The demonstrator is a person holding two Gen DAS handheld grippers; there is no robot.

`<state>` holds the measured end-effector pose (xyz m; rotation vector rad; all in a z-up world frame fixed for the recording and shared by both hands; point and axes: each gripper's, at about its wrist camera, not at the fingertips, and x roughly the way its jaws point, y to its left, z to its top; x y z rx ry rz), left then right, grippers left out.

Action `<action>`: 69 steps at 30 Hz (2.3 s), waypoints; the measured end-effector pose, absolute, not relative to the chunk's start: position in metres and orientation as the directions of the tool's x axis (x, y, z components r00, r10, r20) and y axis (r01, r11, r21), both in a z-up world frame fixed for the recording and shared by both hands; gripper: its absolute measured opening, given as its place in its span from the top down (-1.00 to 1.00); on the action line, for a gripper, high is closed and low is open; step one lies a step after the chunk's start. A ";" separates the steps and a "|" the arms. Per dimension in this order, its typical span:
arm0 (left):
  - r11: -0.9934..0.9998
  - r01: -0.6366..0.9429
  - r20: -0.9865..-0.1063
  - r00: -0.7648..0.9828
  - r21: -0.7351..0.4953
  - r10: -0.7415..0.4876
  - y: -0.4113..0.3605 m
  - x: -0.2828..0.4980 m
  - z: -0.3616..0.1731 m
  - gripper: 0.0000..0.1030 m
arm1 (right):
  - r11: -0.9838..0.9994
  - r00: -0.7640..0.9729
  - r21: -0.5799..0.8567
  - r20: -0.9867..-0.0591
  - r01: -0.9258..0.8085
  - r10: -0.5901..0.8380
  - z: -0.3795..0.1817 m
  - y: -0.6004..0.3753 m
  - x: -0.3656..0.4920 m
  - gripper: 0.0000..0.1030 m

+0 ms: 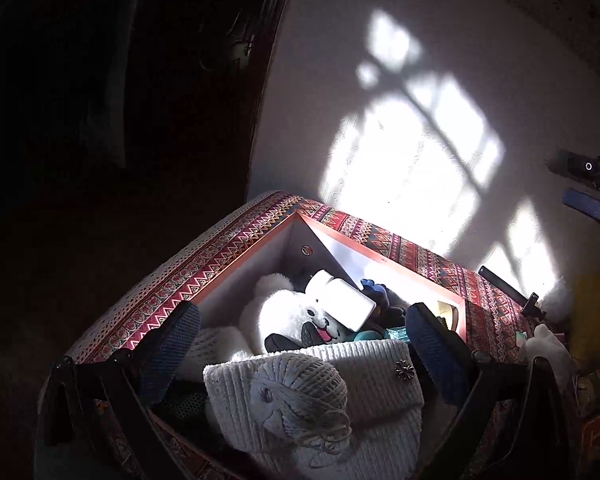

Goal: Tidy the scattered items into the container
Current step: 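Lower the snack packet into the pink box and open the right tool, then grasp the white fluffy plush with the left tool while the right grasps the pink flowered knit item, then carry the plush and pink knit item over the pink box with both tools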

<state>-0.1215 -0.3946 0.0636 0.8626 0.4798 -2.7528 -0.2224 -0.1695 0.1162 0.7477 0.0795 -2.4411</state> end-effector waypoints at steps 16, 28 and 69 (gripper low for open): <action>-0.935 -0.084 -0.586 -0.759 -0.344 0.284 -0.206 -0.106 0.064 -1.00 | -0.828 -0.893 0.553 -0.327 0.085 -0.310 0.079 0.263 -0.076 -0.99; -0.726 -0.121 -0.640 -0.391 -0.677 0.661 0.032 -0.276 0.014 -1.00 | -0.416 -0.825 0.890 -0.372 -0.187 -0.426 -0.085 0.458 -0.181 -0.99; -0.653 -0.005 -0.548 -0.539 -0.757 0.640 -0.142 0.045 0.016 -0.26 | -0.715 -0.691 0.689 -0.461 0.117 -0.557 -0.043 0.189 0.018 -0.40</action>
